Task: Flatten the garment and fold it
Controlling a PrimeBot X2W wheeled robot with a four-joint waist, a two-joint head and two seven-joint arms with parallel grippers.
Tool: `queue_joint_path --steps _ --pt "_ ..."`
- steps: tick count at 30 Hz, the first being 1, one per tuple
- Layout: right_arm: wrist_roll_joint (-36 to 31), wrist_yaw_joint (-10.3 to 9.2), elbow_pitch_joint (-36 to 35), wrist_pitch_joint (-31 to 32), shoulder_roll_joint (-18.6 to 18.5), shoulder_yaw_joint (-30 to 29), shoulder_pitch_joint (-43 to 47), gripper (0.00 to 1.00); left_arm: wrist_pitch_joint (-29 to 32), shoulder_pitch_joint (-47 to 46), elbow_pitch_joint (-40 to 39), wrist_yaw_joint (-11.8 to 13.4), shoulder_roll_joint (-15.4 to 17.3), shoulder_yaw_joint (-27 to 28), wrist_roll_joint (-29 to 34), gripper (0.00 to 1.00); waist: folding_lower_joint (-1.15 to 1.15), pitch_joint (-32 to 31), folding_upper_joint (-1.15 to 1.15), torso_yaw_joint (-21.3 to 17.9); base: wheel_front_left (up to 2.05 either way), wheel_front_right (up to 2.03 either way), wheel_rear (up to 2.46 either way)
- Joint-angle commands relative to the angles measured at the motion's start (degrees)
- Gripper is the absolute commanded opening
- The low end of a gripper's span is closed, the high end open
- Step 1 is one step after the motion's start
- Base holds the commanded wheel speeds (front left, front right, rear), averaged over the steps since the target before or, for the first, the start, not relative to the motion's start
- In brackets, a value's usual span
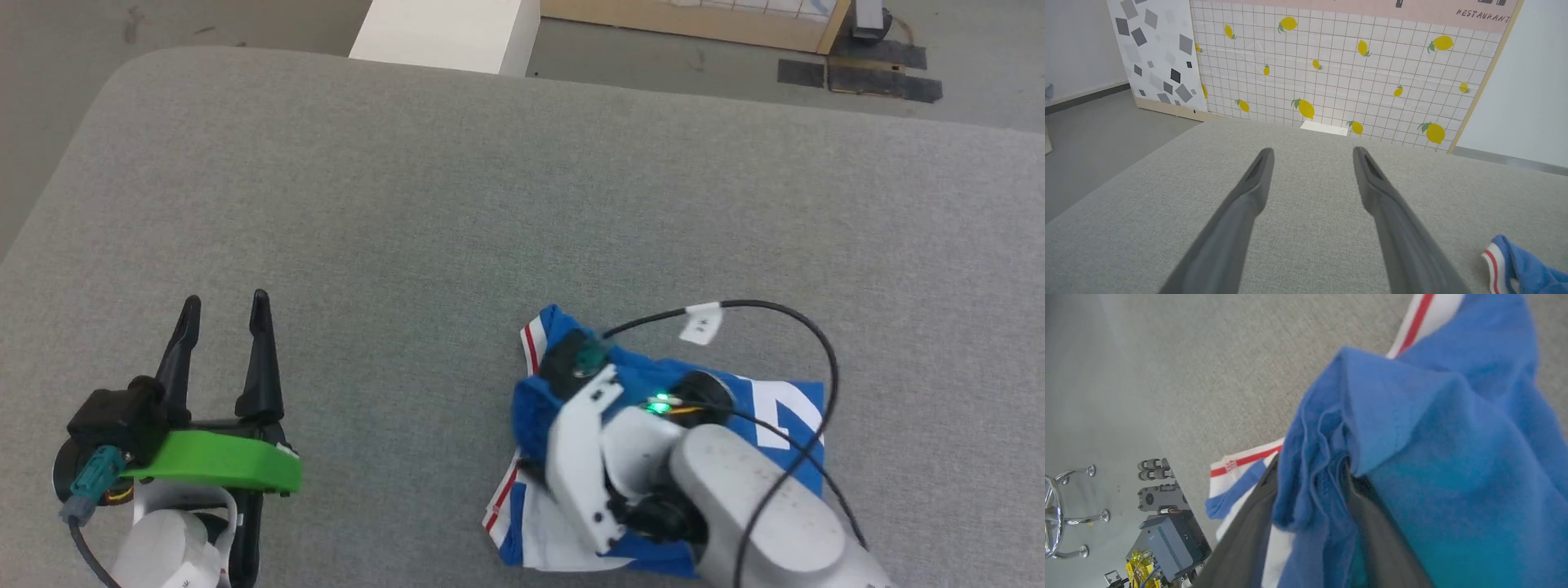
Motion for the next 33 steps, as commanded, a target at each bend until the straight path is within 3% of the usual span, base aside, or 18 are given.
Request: queue_joint_path --steps 1,7,11,17,23,28,33 --pt "1.02 -0.08 -0.71 -0.95 0.19 1.38 -1.66 1.00 -0.26 -0.54 0.15 -0.28 -0.30 0.08 0.90 1.00 -0.01 -0.31 0.00 -0.49 0.00 0.00 0.00" --pt "2.70 -0.08 -4.69 -3.17 0.19 6.12 -5.53 1.00 -0.26 -0.45 -0.05 -0.38 -0.03 0.23 1.28 1.00 -0.01 -1.13 0.00 -2.57 0.00 0.00 0.00" --pt "-1.64 -0.08 -7.02 -4.58 0.18 5.75 -7.38 1.00 -0.26 -0.01 -0.60 0.08 0.34 0.76 1.52 1.00 -0.01 -1.72 0.00 -4.83 0.00 0.00 0.00" --pt "-9.01 -0.08 -11.91 -3.86 -3.21 -3.79 -2.63 1.00 -0.26 1.22 -2.28 0.16 0.72 1.65 1.88 1.00 -0.01 -2.97 0.00 -8.34 0.00 0.00 0.00" --pt "-15.94 -0.08 -19.90 0.17 -6.08 -16.07 9.42 1.00 -0.26 2.41 -3.14 0.31 1.11 2.10 2.45 1.00 -0.01 -3.33 0.00 -10.57 0.00 0.00 0.00" --pt "-19.55 -0.08 -23.31 3.55 -5.83 -21.02 17.76 1.00 -0.26 2.86 -3.40 0.39 1.22 2.22 2.48 1.00 -0.01 -3.38 0.00 -11.16 0.00 0.00 0.00" --pt "-20.82 -0.08 -21.61 5.25 -4.78 -23.41 21.86 1.00 -0.26 2.86 -3.73 0.27 0.99 2.52 1.85 1.00 -0.01 -3.06 0.00 -11.01 0.00 0.00 0.00"
